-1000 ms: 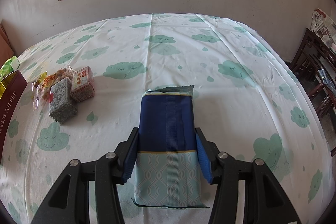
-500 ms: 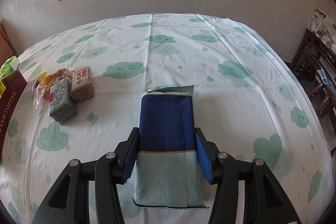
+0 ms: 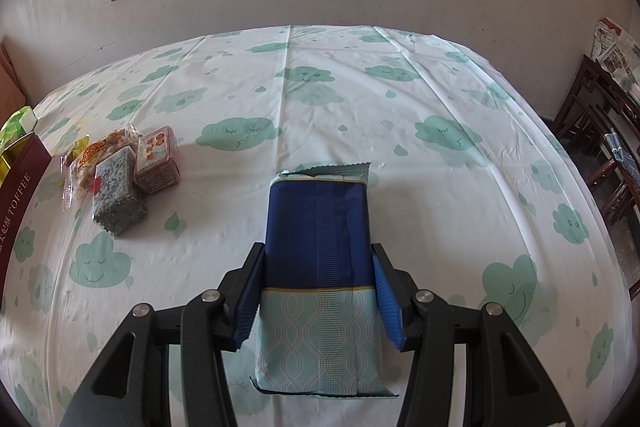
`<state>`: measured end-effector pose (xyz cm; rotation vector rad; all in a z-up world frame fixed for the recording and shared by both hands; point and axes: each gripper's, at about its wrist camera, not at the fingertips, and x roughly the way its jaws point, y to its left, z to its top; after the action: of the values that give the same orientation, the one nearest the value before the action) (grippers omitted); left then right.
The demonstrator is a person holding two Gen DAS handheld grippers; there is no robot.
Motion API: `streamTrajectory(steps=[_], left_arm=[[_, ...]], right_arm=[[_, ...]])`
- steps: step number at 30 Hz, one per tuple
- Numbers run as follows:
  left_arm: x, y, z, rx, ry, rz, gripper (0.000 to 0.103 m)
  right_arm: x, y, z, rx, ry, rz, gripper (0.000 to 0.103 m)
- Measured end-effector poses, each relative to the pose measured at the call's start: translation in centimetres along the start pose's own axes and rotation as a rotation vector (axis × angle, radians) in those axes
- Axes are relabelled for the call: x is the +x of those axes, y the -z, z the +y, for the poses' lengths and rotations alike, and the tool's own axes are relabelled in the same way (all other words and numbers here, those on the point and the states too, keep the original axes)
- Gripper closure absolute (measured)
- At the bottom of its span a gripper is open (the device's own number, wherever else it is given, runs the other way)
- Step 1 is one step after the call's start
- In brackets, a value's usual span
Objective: Organize snacks
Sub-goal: 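Carry the red packet into the gold tin and open the left tool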
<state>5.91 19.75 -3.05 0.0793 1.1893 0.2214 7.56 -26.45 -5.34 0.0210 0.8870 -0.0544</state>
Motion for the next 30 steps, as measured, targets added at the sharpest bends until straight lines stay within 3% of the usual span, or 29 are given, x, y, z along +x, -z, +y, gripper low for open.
streamTrajectory(steps=[11,16,21,30], left_arm=[[0.3,0.1,0.2,-0.007,0.000,0.003,0.052],[-0.6,0.0,0.3,-0.011,0.009,-0.020,0.042],[-1.9,0.1,0.1,-0.006,0.022,-0.050,0.040],[-4.2,0.8,-0.6,-0.032,0.084,-0.090,0.032]], right_arm=[[0.0,0.0,0.0,-0.001,0.001,0.000,0.051],[0.0,0.0,0.0,-0.001,0.001,0.000,0.051],[0.0,0.0,0.0,-0.002,0.001,0.000,0.051],[0.0,-0.1,0.0,-0.013,0.006,0.005,0.051]])
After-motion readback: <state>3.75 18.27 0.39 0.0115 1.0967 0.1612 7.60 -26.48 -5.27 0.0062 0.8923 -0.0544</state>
